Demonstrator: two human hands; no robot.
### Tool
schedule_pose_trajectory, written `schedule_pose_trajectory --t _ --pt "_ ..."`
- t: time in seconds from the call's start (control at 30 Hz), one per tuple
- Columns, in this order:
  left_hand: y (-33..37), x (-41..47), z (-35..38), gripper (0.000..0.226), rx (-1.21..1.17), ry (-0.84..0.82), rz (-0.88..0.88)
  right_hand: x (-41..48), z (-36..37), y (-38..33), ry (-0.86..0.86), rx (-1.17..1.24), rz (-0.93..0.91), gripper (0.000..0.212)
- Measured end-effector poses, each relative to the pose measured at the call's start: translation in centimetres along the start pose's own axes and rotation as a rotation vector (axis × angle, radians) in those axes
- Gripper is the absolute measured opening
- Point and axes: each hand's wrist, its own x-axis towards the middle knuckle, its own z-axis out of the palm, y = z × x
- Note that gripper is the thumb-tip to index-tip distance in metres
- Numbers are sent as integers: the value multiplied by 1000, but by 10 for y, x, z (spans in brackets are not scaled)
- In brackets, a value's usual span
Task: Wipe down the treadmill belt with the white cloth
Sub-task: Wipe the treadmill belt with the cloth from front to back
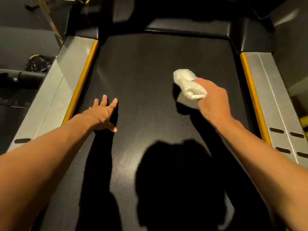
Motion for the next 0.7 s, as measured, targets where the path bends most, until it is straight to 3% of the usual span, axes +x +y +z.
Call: schedule_pose_trajectory --t 0.1,0.2,0.27,0.33,0.4,0.47,0.53,0.63,0.7 --pt "1 1 -1 120 3 -22 7 -8 9 20 -22 -20 83 48" --pt "4 0 -3 120 12 -35 -13 -51 43 22 -431 -172 -4 59" --pt "6 -1 -5 121 17 -39 -21 -71 54 15 -575 -27 -92 55" --pt "6 -2 -5 121 10 -46 -15 -72 37 -2 -466 279 -74 37" --pt "5 -2 -5 121 -1 -41 -9 -57 7 -14 -254 401 24 24" --pt "4 -1 -4 121 -8 -45 -9 -35 -26 -19 47 324 103 32" --pt "4 0 -4 121 -8 -48 -5 -12 -47 -13 227 191 154 40" --pt "3 0 -4 120 -9 -50 0 5 -40 11 184 -3 175 33" --pt "3 0 -4 120 -11 -47 -3 2 -18 31 -31 -113 166 39"
